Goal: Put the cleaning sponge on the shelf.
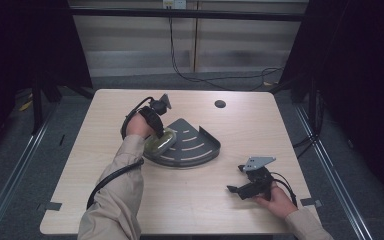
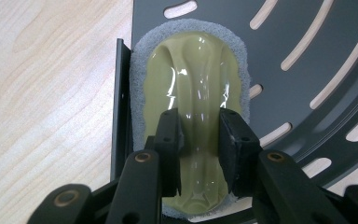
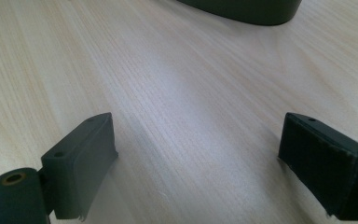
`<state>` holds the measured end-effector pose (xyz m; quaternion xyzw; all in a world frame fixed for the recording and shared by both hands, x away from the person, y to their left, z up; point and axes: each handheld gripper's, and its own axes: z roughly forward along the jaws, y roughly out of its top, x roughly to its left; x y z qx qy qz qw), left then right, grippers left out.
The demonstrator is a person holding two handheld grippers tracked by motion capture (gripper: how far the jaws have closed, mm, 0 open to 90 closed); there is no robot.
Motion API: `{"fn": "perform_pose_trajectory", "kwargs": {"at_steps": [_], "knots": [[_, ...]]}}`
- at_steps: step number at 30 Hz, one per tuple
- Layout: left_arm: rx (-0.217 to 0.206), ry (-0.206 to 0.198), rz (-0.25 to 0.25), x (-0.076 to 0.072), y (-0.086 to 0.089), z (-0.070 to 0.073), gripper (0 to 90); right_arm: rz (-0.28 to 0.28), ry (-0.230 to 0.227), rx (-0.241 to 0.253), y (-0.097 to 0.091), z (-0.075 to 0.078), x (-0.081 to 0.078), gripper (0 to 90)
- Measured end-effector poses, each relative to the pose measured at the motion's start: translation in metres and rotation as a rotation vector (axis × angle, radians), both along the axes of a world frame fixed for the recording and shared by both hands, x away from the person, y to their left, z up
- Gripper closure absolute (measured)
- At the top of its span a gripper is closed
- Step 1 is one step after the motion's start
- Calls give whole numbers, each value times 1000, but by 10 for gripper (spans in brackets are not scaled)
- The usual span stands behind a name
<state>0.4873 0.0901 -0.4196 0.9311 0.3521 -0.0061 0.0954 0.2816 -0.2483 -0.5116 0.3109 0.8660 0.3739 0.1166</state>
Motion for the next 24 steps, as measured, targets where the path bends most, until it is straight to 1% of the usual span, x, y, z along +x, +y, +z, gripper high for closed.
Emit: {"fn": "perform_pose_trajectory", "kwargs": {"at_steps": [5, 9, 14, 16, 18, 20, 24], "knots": [[11, -6, 9, 0, 0, 0, 709, 0, 0, 0, 0, 0, 0, 103], [6, -4, 8, 0, 1, 0, 708, 0, 0, 0, 0, 0, 0, 103], [10, -6, 11, 0, 1, 0, 703, 0, -1, 0, 0, 0, 0, 103], [6, -1, 18, 0, 1, 0, 683, 0, -1, 0, 0, 0, 0, 103], [11, -3, 19, 0, 2, 0, 643, 0, -1, 0, 0, 0, 0, 103], [10, 0, 25, 0, 3, 1, 637, 0, 0, 1, 0, 0, 0, 103], [16, 1, 35, 0, 4, 3, 581, 0, -1, 0, 0, 0, 0, 103]]}}
